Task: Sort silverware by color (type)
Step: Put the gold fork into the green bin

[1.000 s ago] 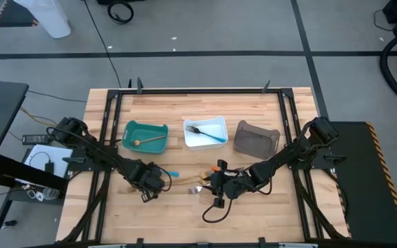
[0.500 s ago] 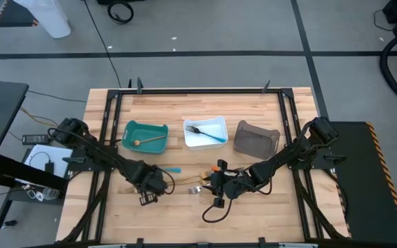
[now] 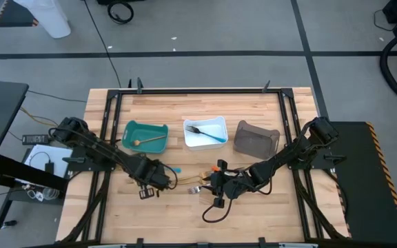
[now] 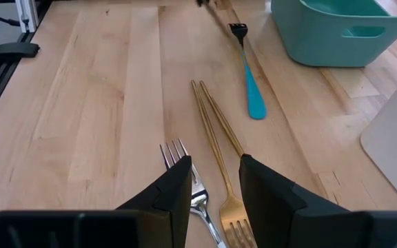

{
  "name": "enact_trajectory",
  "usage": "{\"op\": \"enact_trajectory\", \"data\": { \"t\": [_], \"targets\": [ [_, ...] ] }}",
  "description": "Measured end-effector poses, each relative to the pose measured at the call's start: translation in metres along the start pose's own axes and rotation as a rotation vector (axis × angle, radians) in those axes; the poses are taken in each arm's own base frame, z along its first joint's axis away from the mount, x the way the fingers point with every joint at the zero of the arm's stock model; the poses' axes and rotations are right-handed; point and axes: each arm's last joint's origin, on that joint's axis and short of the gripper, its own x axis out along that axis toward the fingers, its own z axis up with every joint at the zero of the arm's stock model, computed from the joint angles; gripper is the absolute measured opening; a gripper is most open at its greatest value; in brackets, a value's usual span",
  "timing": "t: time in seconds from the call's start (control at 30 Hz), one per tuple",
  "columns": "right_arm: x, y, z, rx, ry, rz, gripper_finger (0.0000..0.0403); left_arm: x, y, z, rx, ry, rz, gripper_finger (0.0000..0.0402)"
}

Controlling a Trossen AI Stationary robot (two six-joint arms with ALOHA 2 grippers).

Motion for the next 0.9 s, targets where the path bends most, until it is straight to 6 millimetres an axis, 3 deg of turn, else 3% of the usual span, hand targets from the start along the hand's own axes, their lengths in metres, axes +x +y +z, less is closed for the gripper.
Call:
{"op": "enact_trajectory", "data": {
  "t": [0.63,0.9],
  "targets": [
    [-0.001,0.001,-0.001,-0.007,0.006,0.005,0.0128,-0.024,0.041,0.004,0.014,-0.151,0.431,0.0027],
    [-0.001,0.002,-0.001,-0.014,0.005,0.007,0.0128,-0.014,0.063,-0.001,0.014,-0.168,0.534,0.0027]
  ]
}}
